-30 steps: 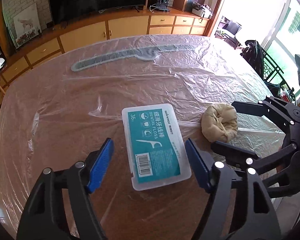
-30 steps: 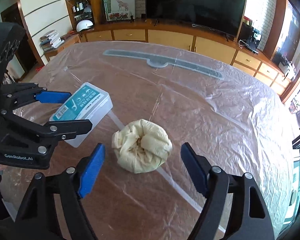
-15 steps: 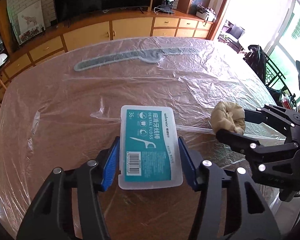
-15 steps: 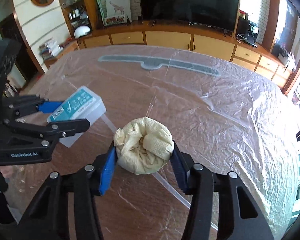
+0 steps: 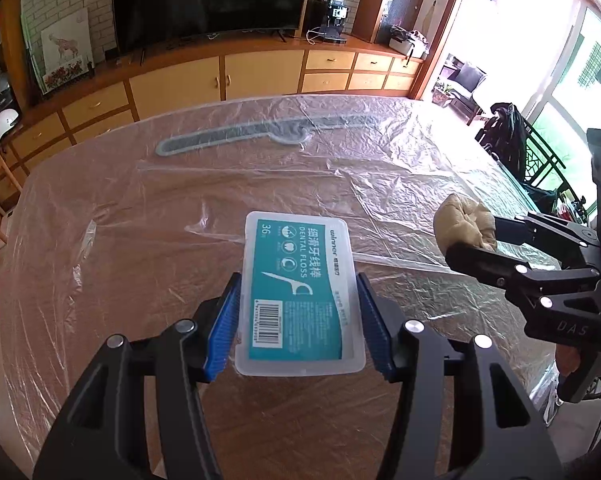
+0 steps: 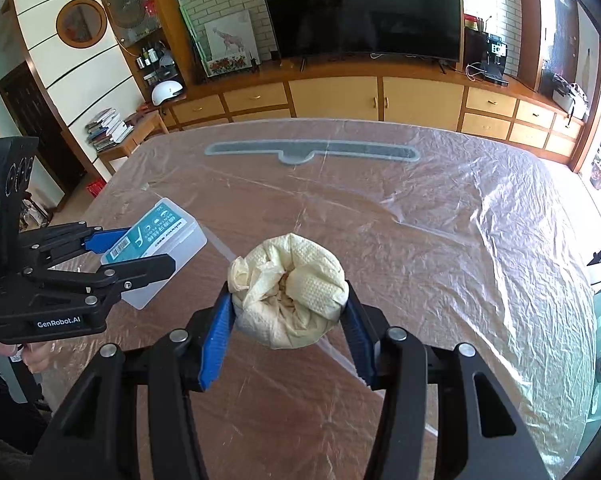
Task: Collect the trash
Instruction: 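Carry the floss box and bread roll over the black trash bin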
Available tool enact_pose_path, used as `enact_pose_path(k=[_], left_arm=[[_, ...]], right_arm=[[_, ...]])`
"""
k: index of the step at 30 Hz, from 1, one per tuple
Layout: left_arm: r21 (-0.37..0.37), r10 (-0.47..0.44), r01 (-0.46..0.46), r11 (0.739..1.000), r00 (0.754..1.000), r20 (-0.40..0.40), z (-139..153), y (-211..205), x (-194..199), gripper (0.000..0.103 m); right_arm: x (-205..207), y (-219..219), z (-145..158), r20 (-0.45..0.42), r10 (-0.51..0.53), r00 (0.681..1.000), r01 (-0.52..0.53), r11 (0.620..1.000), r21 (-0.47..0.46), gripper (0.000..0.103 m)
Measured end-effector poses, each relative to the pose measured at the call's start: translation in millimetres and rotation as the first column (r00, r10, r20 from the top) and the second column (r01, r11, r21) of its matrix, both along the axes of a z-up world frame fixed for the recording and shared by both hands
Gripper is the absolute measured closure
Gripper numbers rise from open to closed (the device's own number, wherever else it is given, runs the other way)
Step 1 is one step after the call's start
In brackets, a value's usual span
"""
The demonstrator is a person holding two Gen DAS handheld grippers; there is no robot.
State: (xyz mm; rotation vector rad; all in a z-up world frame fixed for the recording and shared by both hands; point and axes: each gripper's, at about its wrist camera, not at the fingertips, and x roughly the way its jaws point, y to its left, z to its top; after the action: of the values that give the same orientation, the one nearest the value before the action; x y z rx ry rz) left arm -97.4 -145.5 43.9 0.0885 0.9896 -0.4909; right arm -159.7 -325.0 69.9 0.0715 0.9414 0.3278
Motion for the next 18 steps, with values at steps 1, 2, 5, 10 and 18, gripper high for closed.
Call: enact_pose_path(k=[1, 2, 5, 10, 18], left_arm=[[-0.001, -0.001, 0.001, 1.0, 1.0, 0.0, 0.4, 1.1, -0.9, 0.047], [-0.002, 0.0, 0.0, 1.0, 1.0, 0.001, 1.2, 1.4, -3.6, 0.047], [-0.005, -0.001, 0.001, 1.0, 1.0, 0.002, 3.6, 3.4, -8.9, 0.047], [-0.015, -0.001, 0.001, 1.0, 1.0, 0.009, 8.1, 8.5, -24.2, 0.047], [-0.046, 0.001, 0.0, 0.999, 1.0, 0.015, 18.5, 19.9, -53.2, 0.047]], right_arm=[[-1.0, -0.7, 0.5, -0.001, 0.0, 1.0, 0.0, 1.0, 0.002, 0.053], [-3.1, -1.1, 1.4, -0.002, 0.001, 1.0, -0.001, 1.0, 0.008, 0.053], [-8.2, -2.5, 3.4, -0.004, 0.002, 1.0, -0.002, 1.0, 0.024, 0.053], [-19.3, -2.8, 7.6, -0.01, 0.011, 1.0, -0.011, 0.998, 0.054, 0.053], [-43.0, -2.6, 17.6, -0.017, 0.037, 0.999, -0.036, 0.995, 0.098, 0.053]])
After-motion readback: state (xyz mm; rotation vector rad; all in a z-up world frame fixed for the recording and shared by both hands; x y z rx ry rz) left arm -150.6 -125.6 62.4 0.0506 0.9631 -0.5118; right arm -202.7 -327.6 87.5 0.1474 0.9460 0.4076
